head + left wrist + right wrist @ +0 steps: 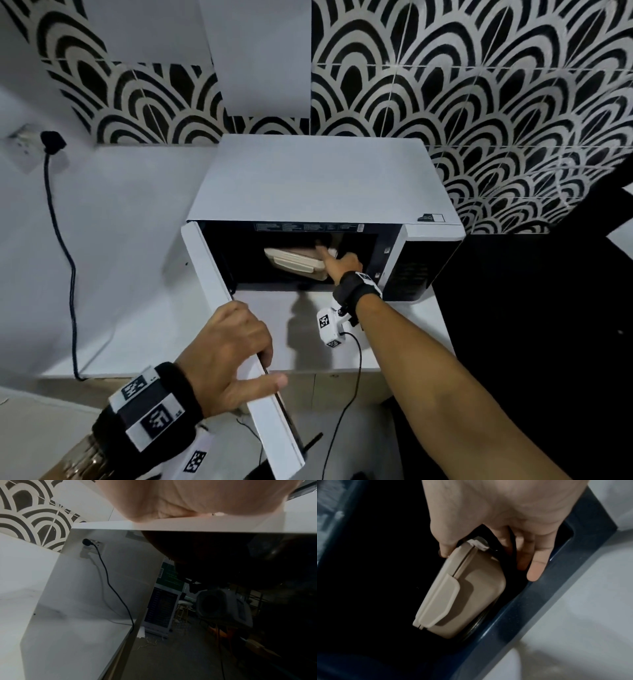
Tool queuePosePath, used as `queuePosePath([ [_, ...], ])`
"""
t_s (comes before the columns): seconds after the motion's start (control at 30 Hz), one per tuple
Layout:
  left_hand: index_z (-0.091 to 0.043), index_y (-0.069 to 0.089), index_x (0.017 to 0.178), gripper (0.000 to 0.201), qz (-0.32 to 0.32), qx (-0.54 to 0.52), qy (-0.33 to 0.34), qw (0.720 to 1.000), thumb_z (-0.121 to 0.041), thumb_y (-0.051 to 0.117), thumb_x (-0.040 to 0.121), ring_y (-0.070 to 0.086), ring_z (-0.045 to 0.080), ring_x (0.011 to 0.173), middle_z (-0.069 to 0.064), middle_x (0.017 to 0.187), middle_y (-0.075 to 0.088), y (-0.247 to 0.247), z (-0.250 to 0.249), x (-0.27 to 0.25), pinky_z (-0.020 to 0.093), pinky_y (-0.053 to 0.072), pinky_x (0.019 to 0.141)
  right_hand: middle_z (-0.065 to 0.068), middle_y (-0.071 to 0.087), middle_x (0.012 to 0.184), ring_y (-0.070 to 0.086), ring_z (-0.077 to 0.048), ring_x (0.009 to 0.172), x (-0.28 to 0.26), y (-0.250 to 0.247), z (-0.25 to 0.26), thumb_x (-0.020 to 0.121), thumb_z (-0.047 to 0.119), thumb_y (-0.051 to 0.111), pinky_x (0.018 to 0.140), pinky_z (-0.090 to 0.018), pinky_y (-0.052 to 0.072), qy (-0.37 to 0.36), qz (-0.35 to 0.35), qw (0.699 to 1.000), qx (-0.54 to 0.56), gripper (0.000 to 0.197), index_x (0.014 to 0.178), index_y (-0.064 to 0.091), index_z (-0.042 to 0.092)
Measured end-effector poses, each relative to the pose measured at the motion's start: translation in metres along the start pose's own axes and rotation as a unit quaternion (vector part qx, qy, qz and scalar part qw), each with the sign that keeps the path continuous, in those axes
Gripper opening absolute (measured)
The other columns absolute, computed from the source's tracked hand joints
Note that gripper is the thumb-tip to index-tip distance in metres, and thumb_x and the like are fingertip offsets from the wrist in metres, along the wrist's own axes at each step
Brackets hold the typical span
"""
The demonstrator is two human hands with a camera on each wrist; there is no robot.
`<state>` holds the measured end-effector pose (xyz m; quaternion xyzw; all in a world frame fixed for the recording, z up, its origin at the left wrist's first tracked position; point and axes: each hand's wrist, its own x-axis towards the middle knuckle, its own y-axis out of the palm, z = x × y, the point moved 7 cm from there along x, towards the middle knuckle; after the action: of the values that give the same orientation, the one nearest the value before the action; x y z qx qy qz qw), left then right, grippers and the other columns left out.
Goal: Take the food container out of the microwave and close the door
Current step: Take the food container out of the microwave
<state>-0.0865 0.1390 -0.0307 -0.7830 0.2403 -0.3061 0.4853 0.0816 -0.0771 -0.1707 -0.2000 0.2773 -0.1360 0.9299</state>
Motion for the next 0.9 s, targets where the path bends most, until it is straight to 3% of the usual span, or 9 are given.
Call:
queuePosePath([
  [0.1, -0.030, 0.059, 0.072, 0.043, 0.009, -0.001, -0.003, 1.000, -0.070, 0.050, 0.085, 0.048, 0.003, 0.074, -0.019, 0.073, 0.056, 0.001, 0.002, -0.003, 0.035, 0.036, 0.100, -0.018, 0.067, 0.129, 0.065, -0.036, 0.115, 0.006, 0.005, 0.001, 0.070, 0.069, 0.071, 0.100, -0.039, 0.053, 0.022, -0.009, 0.999, 0.034, 0.089, 0.128, 0.063, 0.002],
  [0.3, -0.031, 0.060, 0.071, 0.042, 0.028, -0.005, -0.010, 1.000, -0.071, 0.053, 0.082, 0.048, -0.003, 0.074, -0.020, 0.073, 0.057, 0.000, 0.006, -0.009, 0.037, 0.035, 0.106, -0.013, 0.075, 0.110, 0.074, -0.035, 0.095, 0.042, 0.031, -0.021, 0.042, 0.075, 0.067, 0.087, -0.046, 0.062, 0.051, -0.013, 0.996, 0.072, 0.102, 0.117, 0.069, 0.006],
  [0.4, -0.030, 0.061, 0.071, 0.044, 0.022, -0.011, -0.010, 1.000, -0.072, 0.051, 0.083, 0.051, -0.001, 0.075, -0.019, 0.073, 0.058, -0.001, 0.006, -0.010, 0.035, 0.033, 0.106, -0.012, 0.078, 0.092, 0.077, -0.036, 0.077, 0.072, 0.049, -0.038, 0.037, 0.073, 0.077, 0.077, -0.050, 0.064, 0.073, -0.006, 0.991, 0.115, 0.097, 0.108, 0.073, 0.008],
  [0.5, -0.029, 0.062, 0.071, 0.046, 0.013, -0.023, -0.014, 1.000, -0.073, 0.050, 0.083, 0.052, 0.002, 0.077, -0.018, 0.073, 0.060, -0.003, 0.006, -0.010, 0.033, 0.031, 0.107, -0.011, 0.070, 0.078, 0.075, -0.036, 0.089, 0.012, 0.037, -0.003, 0.068, 0.049, 0.085, 0.084, -0.053, 0.062, 0.091, 0.053, 0.975, 0.196, 0.055, 0.092, 0.068, 0.002],
  [0.57, -0.029, 0.062, 0.071, 0.045, 0.014, -0.028, -0.016, 0.999, -0.072, 0.052, 0.083, 0.051, 0.002, 0.078, -0.018, 0.073, 0.060, -0.002, 0.006, -0.009, 0.032, 0.030, 0.106, -0.010, 0.060, 0.075, 0.068, -0.034, 0.096, -0.010, 0.029, 0.005, 0.088, 0.028, 0.077, 0.085, -0.051, 0.061, 0.118, 0.080, 0.963, 0.228, 0.031, 0.082, 0.057, 0.005],
  [0.63, -0.029, 0.061, 0.071, 0.044, 0.014, -0.031, -0.016, 0.999, -0.071, 0.054, 0.082, 0.051, 0.002, 0.078, -0.017, 0.073, 0.060, -0.001, 0.006, -0.009, 0.032, 0.030, 0.106, -0.010, 0.058, 0.076, 0.067, -0.036, 0.094, -0.017, 0.025, 0.007, 0.090, 0.025, 0.075, 0.061, -0.038, 0.062, 0.125, 0.095, 0.961, 0.230, 0.028, 0.087, 0.059, 0.002],
  [0.73, -0.029, 0.062, 0.071, 0.042, 0.015, -0.031, -0.018, 0.999, -0.069, 0.056, 0.082, 0.052, 0.005, 0.079, -0.016, 0.073, 0.059, -0.001, 0.005, -0.009, 0.032, 0.029, 0.107, -0.012, 0.066, 0.087, 0.068, -0.029, 0.071, -0.019, 0.019, 0.009, 0.085, 0.033, 0.079, 0.030, -0.020, 0.047, 0.106, 0.092, 0.969, 0.205, 0.053, 0.122, 0.065, -0.002],
  [0.83, -0.027, 0.062, 0.071, 0.042, 0.012, -0.036, -0.021, 0.999, -0.067, 0.057, 0.083, 0.053, 0.008, 0.079, -0.015, 0.072, 0.059, -0.002, 0.007, -0.012, 0.032, 0.028, 0.109, -0.011, 0.066, 0.096, 0.059, -0.024, 0.060, -0.026, 0.014, 0.011, 0.088, 0.028, 0.079, 0.029, -0.019, 0.045, 0.105, 0.081, 0.969, 0.209, 0.044, 0.118, 0.064, 0.001],
  [0.9, -0.027, 0.061, 0.071, 0.042, 0.006, -0.039, -0.019, 0.999, -0.066, 0.055, 0.084, 0.053, 0.008, 0.078, -0.015, 0.072, 0.059, -0.004, 0.009, -0.015, 0.031, 0.027, 0.109, -0.010, 0.066, 0.102, 0.063, -0.025, 0.070, -0.029, 0.013, 0.010, 0.086, 0.029, 0.081, 0.048, -0.029, 0.057, 0.110, 0.081, 0.965, 0.222, 0.044, 0.118, 0.063, 0.004],
])
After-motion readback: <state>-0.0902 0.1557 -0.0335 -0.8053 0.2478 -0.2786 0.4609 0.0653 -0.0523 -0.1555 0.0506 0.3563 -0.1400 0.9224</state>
